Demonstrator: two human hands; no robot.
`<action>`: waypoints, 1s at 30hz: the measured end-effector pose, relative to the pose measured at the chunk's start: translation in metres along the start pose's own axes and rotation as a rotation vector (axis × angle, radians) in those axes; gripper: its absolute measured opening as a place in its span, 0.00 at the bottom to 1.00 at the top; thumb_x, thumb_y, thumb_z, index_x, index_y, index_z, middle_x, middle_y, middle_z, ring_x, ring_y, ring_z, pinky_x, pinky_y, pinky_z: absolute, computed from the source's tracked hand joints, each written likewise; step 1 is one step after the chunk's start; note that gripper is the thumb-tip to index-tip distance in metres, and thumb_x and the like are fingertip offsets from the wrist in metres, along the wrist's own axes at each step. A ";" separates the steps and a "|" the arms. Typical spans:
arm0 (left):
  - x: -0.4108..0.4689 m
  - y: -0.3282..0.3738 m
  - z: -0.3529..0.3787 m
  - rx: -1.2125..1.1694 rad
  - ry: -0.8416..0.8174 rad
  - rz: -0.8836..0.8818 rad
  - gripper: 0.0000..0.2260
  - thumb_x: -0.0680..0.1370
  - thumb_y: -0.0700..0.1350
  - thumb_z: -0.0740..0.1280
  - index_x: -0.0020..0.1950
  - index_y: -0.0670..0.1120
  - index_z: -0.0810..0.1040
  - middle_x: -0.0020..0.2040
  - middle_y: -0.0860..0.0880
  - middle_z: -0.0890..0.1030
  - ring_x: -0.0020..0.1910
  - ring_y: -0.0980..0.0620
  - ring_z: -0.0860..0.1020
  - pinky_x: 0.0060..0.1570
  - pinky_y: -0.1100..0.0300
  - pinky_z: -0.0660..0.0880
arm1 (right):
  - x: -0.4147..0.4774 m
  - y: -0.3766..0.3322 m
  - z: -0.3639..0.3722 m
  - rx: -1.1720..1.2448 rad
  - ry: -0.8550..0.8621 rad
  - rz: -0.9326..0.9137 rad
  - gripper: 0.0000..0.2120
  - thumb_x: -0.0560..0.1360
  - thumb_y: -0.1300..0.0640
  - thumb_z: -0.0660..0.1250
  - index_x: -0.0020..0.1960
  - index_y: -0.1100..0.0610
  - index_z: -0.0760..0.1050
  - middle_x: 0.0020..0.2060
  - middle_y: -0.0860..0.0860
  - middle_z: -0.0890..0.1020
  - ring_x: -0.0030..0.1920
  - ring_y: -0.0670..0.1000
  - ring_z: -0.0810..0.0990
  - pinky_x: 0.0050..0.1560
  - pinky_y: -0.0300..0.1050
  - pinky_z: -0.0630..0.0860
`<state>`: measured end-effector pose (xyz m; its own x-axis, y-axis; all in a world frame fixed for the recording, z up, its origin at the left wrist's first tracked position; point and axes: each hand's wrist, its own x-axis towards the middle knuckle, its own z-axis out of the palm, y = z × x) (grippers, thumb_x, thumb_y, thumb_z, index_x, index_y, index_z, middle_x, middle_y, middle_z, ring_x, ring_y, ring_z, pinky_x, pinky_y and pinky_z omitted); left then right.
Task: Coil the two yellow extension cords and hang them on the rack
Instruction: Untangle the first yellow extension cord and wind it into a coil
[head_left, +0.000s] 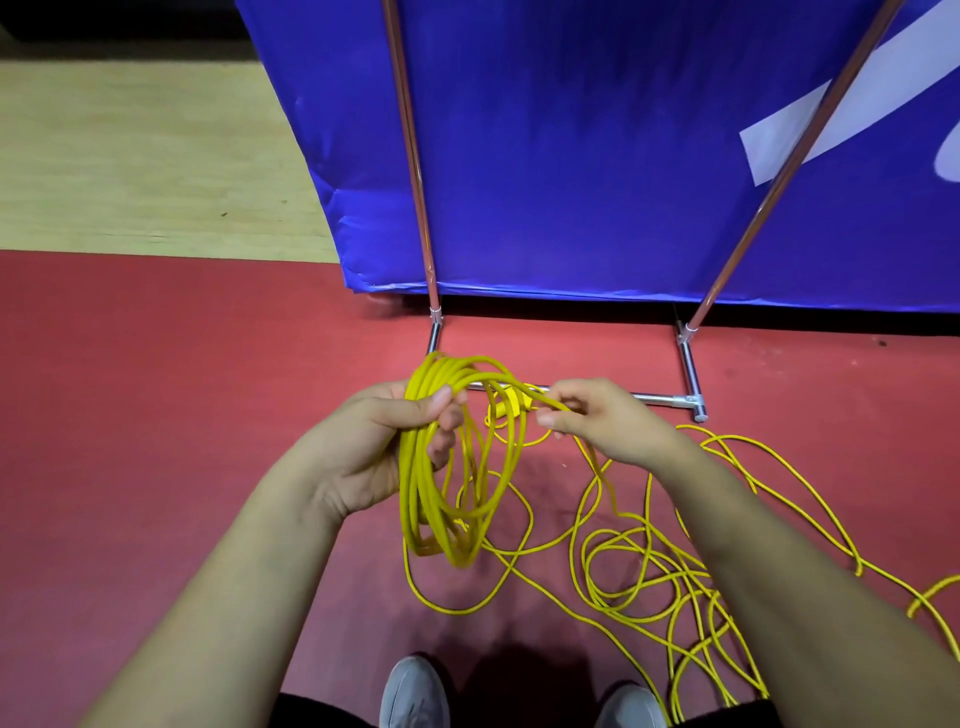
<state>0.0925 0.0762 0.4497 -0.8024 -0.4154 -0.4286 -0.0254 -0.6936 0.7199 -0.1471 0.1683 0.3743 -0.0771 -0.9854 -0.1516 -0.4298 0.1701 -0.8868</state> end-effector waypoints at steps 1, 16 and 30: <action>-0.002 0.002 -0.003 0.002 0.004 0.014 0.20 0.59 0.44 0.82 0.45 0.39 0.79 0.32 0.47 0.75 0.26 0.53 0.73 0.27 0.63 0.73 | -0.004 0.014 -0.004 0.052 0.031 0.058 0.06 0.76 0.61 0.69 0.40 0.57 0.78 0.31 0.45 0.78 0.33 0.41 0.73 0.40 0.39 0.70; 0.000 0.001 0.000 0.113 0.095 -0.148 0.12 0.71 0.46 0.65 0.44 0.37 0.81 0.35 0.42 0.82 0.30 0.48 0.82 0.31 0.60 0.79 | 0.005 -0.051 0.015 0.038 0.087 -0.175 0.07 0.75 0.62 0.70 0.51 0.55 0.84 0.36 0.53 0.80 0.37 0.44 0.74 0.40 0.36 0.69; 0.000 -0.007 0.001 0.131 0.040 -0.051 0.06 0.71 0.38 0.67 0.46 0.37 0.76 0.31 0.46 0.76 0.25 0.52 0.74 0.26 0.62 0.73 | -0.004 -0.022 0.000 -0.010 0.046 -0.031 0.02 0.74 0.61 0.72 0.44 0.59 0.80 0.34 0.51 0.79 0.35 0.42 0.74 0.39 0.37 0.70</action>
<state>0.0917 0.0815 0.4453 -0.7736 -0.4066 -0.4861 -0.1454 -0.6327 0.7606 -0.1372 0.1683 0.3947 -0.1045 -0.9891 -0.1036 -0.4419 0.1395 -0.8862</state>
